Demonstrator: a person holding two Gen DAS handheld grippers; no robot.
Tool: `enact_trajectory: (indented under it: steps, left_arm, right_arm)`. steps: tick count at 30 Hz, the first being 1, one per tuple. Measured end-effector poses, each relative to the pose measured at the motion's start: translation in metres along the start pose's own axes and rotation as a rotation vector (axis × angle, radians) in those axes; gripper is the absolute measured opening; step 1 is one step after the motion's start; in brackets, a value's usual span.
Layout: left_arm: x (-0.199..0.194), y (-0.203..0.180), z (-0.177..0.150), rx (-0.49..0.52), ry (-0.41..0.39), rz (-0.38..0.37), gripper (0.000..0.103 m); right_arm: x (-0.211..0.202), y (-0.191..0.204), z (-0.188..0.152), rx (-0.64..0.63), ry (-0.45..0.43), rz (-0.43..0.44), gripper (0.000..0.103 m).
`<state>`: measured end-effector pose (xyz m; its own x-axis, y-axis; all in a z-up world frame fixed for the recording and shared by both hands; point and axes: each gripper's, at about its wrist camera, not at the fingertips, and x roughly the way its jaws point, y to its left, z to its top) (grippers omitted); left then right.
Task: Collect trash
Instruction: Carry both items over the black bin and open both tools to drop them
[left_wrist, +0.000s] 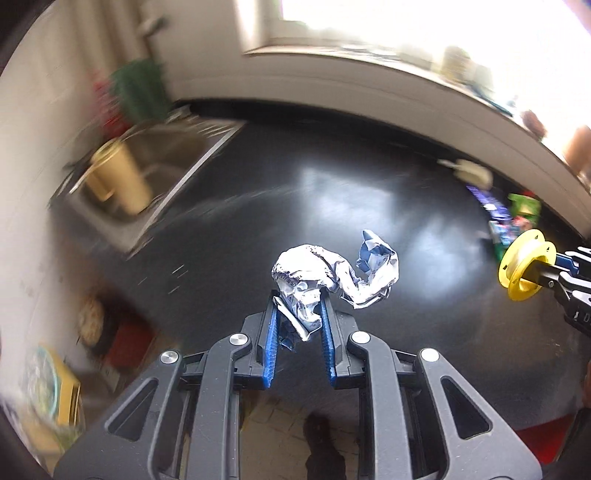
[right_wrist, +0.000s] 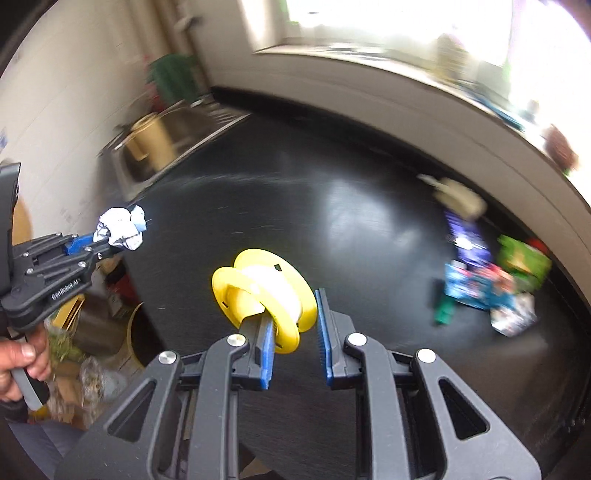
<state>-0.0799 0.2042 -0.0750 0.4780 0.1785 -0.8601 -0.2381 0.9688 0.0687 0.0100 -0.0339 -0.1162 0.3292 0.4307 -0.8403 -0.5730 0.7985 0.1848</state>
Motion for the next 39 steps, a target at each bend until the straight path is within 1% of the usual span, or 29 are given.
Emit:
enact_trajectory:
  steps: [2, 3, 5, 9, 12, 14, 19, 23, 27, 30, 33, 35, 36, 37, 38, 39]
  left_arm:
    - [-0.002, 0.023, -0.014, -0.047, 0.013, 0.023, 0.02]
    - [-0.002, 0.038, -0.024, -0.08, 0.024, 0.04, 0.02]
    - [-0.001, 0.067, -0.045, -0.142, 0.05, 0.068, 0.02]
    - [0.007, 0.114, -0.087, -0.236, 0.097, 0.117, 0.02]
    - [0.015, 0.145, -0.119, -0.303, 0.127, 0.14, 0.02]
    - [0.022, 0.166, -0.142, -0.346, 0.152, 0.154, 0.02]
    - [0.038, 0.203, -0.184, -0.407, 0.183, 0.182, 0.02]
    - [0.059, 0.224, -0.21, -0.472, 0.203, 0.167, 0.02]
    - [0.081, 0.237, -0.228, -0.53, 0.228, 0.147, 0.02]
    - [0.093, 0.241, -0.236, -0.552, 0.234, 0.13, 0.02]
    - [0.103, 0.241, -0.242, -0.541, 0.244, 0.123, 0.02]
    - [0.107, 0.24, -0.243, -0.533, 0.246, 0.119, 0.025]
    - [0.109, 0.241, -0.244, -0.53, 0.25, 0.121, 0.031]
    - [0.11, 0.241, -0.244, -0.531, 0.251, 0.123, 0.04]
    - [0.11, 0.242, -0.245, -0.531, 0.247, 0.119, 0.045]
    - [0.11, 0.243, -0.245, -0.53, 0.243, 0.117, 0.055]
  right_arm:
    - [0.013, 0.028, 0.004, -0.044, 0.016, 0.039, 0.02]
    - [0.026, 0.05, 0.006, -0.08, 0.039, 0.067, 0.02]
    - [0.041, 0.078, 0.005, -0.122, 0.072, 0.106, 0.02]
    - [0.076, 0.148, 0.0, -0.228, 0.148, 0.186, 0.02]
    - [0.1, 0.195, -0.005, -0.281, 0.207, 0.239, 0.02]
    - [0.114, 0.223, -0.009, -0.314, 0.237, 0.266, 0.02]
    - [0.145, 0.278, -0.014, -0.372, 0.305, 0.305, 0.02]
    - [0.175, 0.312, -0.02, -0.402, 0.361, 0.301, 0.02]
    - [0.2, 0.334, -0.025, -0.418, 0.402, 0.281, 0.02]
    - [0.217, 0.343, -0.027, -0.443, 0.428, 0.26, 0.02]
    - [0.228, 0.349, -0.029, -0.445, 0.445, 0.242, 0.02]
    - [0.231, 0.351, -0.029, -0.444, 0.447, 0.234, 0.021]
    - [0.232, 0.351, -0.028, -0.443, 0.451, 0.235, 0.022]
    - [0.234, 0.352, -0.028, -0.441, 0.455, 0.236, 0.025]
    - [0.235, 0.353, -0.028, -0.442, 0.458, 0.238, 0.035]
    - [0.233, 0.352, -0.027, -0.449, 0.453, 0.234, 0.045]
